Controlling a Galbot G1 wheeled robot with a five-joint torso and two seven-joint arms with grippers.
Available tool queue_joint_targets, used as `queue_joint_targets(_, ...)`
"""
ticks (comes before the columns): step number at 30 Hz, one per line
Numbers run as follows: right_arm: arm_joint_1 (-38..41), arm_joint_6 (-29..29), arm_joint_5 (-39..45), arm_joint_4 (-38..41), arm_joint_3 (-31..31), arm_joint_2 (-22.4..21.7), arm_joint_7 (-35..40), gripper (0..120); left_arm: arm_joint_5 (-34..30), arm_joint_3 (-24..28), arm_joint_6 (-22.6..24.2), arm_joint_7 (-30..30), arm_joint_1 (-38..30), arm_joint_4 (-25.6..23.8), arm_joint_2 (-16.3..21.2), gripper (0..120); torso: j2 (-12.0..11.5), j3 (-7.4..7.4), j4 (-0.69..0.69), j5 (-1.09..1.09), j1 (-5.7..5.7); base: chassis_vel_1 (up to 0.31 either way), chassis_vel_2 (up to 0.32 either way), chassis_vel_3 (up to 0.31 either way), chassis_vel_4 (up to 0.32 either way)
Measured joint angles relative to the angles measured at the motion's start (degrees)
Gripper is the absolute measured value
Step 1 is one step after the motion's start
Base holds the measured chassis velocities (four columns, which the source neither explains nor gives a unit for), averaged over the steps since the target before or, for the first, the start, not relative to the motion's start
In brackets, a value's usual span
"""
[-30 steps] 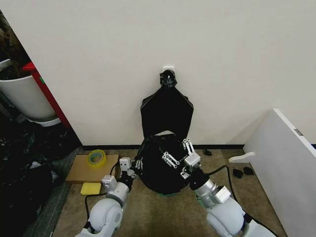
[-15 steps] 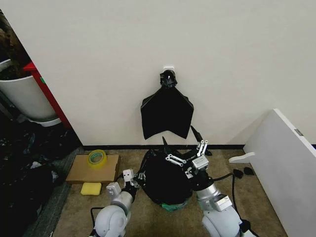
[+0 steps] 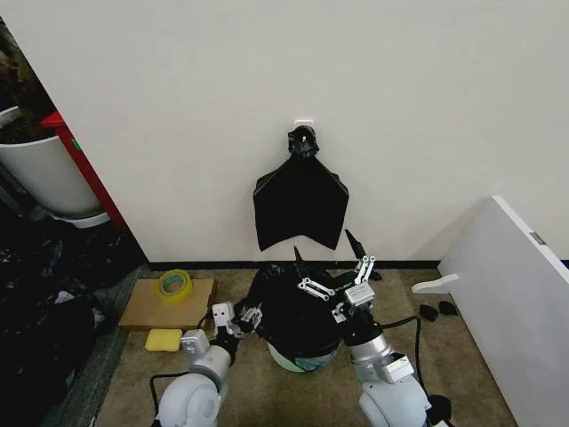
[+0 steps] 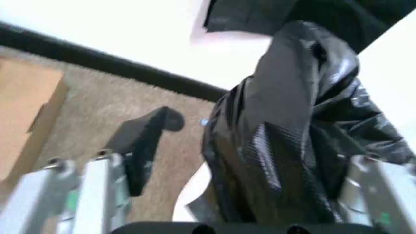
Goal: Place the garbage bag over the trash bin.
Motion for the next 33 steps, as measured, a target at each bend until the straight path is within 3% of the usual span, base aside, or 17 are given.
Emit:
queue_joint_targets(3,-0.4,-0.1,-0.4,0.0,0.1,0.5,0.1,100,-0.9,0.0,1.0,-1.0,0.0,0.4,-0.1,95,0.0,0.00,0.00,0.00,0.00,0.000,0.000,0.000,0.000)
queue_joint_targets(12,-1.4,-0.1,-0.8,0.3,0.6,0.6,0.1,100,-4.3,-0.1,0.7,-2.0,-1.8,3.5,-1.0,100,0.0,0.00,0.00,0.00,0.00,0.000,0.000,0.000,0.000)
queue_joint_targets(15,-1.5,-0.1,-0.9,0.5,0.8,0.6,0.1,100,-4.6,0.1,-1.2,0.2,-2.2,5.1,-1.0,100,0.0,0.00,0.00,0.00,0.00,0.000,0.000,0.000,0.000)
queue_joint_targets(17,-1.8,-0.2,-0.9,0.7,0.9,0.6,0.1,100,-2.3,0.5,-7.4,7.8,-2.1,7.5,-0.6,100,0.0,0.00,0.00,0.00,0.00,0.000,0.000,0.000,0.000)
queue_joint_targets(23,-2.3,-0.1,-0.9,1.0,1.2,0.5,0.1,100,-1.3,0.5,-10.2,11.9,-1.5,7.7,-0.2,100,0.0,0.00,0.00,0.01,0.00,0.000,0.000,0.000,0.000)
queue_joint_targets(27,-2.6,0.0,-0.9,1.0,1.6,0.2,0.1,100,3.6,0.1,-12.8,13.5,-0.9,8.4,0.0,100,0.0,0.00,-0.01,0.01,0.00,0.000,0.000,0.000,0.000)
queue_joint_targets(30,-3.0,0.2,-0.9,0.3,1.0,-0.1,0.1,100,12.7,-0.6,-25.7,20.1,-0.5,14.0,-0.3,100,0.0,0.00,0.00,-0.01,0.00,0.000,0.000,0.000,0.000)
queue_joint_targets(32,-3.2,0.3,-1.0,0.1,0.6,-0.1,0.1,100,14.6,-0.6,-28.4,21.3,-0.4,15.1,-0.4,100,0.0,0.00,0.00,0.00,0.00,0.000,0.000,0.000,0.000)
queue_joint_targets(33,-3.5,0.4,-1.4,-0.3,0.1,-0.1,0.2,100,18.5,-0.6,-33.7,23.0,-0.1,16.8,-0.8,100,0.0,0.00,0.00,-0.01,0.00,0.000,0.000,0.000,0.000)
